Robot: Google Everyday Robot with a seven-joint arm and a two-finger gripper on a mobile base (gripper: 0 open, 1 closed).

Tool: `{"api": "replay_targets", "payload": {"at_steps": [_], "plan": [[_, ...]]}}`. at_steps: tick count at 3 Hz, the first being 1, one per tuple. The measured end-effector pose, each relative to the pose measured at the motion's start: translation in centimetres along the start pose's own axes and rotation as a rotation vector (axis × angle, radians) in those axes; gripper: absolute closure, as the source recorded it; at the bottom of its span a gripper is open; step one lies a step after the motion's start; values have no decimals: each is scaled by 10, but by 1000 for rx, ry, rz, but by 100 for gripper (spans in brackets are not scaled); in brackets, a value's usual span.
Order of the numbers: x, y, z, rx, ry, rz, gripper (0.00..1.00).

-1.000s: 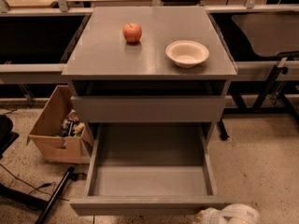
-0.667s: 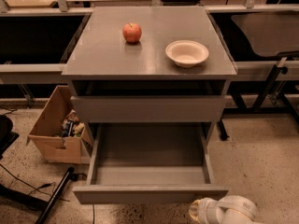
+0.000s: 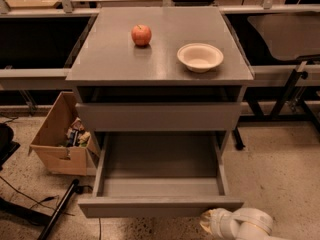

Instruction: Close middle drawer

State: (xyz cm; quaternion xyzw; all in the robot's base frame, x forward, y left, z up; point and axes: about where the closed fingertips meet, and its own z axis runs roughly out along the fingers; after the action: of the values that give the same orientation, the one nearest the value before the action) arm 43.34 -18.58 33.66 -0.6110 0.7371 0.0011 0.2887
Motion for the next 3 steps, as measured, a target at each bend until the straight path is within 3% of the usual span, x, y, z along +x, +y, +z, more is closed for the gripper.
{"api": "replay_targets", "payload": {"at_steps": [3], "plan": [[-22,-53,30,63,-103,-66,100]]}}
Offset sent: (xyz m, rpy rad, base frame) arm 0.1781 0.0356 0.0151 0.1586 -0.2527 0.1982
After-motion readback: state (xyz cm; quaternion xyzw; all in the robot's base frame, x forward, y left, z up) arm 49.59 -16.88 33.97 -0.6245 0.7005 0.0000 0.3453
